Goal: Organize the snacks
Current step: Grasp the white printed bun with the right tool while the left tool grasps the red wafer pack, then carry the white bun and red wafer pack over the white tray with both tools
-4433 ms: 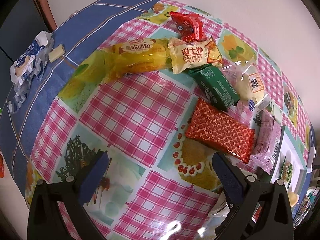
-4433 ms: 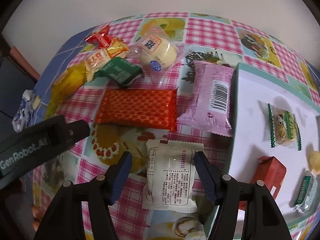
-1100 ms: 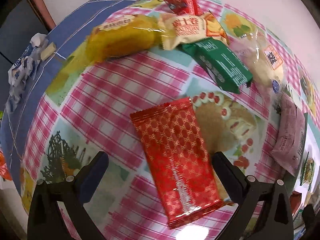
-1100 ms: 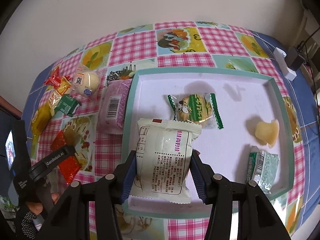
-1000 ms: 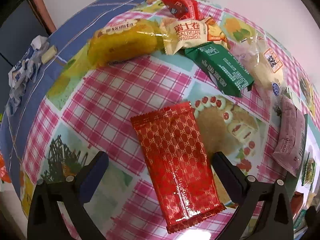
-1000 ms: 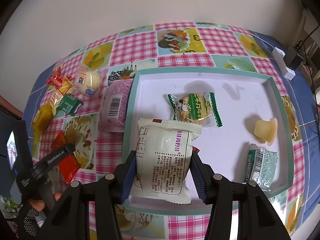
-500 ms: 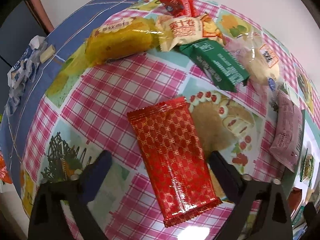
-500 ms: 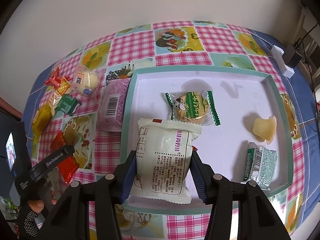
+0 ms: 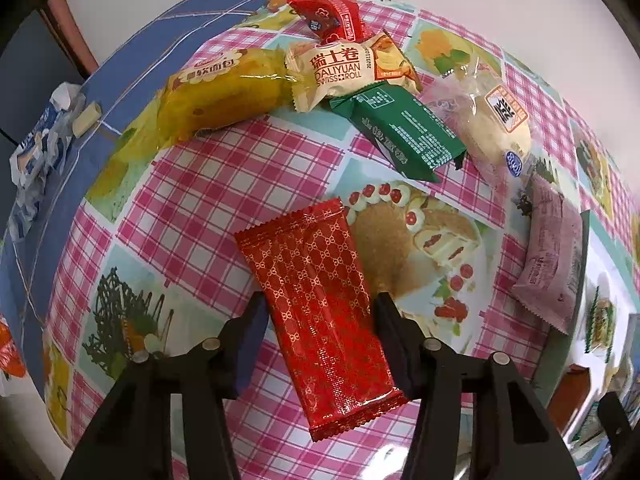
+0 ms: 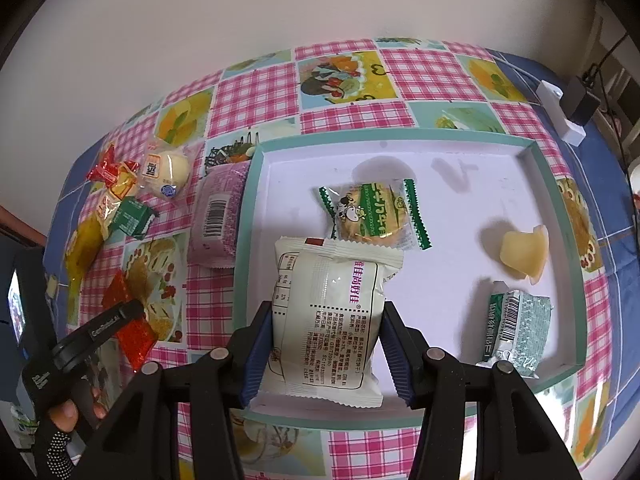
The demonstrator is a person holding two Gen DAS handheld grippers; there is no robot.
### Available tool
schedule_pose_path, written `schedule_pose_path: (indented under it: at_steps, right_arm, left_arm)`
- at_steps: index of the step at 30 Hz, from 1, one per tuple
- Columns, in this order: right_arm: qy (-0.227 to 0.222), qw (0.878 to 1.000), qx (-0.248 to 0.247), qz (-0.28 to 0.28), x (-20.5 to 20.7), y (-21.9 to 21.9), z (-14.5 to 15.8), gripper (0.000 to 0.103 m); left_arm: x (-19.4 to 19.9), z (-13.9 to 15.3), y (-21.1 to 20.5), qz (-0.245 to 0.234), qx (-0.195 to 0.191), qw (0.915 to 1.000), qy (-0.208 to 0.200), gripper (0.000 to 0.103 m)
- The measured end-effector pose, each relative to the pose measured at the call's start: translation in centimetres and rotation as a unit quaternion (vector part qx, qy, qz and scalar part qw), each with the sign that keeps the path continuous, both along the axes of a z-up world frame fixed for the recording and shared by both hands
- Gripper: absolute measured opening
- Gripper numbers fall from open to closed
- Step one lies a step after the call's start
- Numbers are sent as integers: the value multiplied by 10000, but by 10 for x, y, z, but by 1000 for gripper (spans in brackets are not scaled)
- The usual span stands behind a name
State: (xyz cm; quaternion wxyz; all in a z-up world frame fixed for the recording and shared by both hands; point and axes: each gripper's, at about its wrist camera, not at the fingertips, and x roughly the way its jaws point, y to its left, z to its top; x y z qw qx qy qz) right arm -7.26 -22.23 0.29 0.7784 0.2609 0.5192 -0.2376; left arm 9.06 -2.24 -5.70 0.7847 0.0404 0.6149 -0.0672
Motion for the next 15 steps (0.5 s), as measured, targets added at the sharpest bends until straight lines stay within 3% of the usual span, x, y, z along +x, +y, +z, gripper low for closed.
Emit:
schedule_pose_path:
  at_steps: [5,15]
  right_arm:
    - [-67,10000,12,-52,-2,-3,3,55]
    - [-124,9999,35,-92,-6,-5,6,55]
  left_arm:
    - [1,9,6,95,-318,9994,45,51]
    - [-2,43,9,50,-479,9985,-248,49]
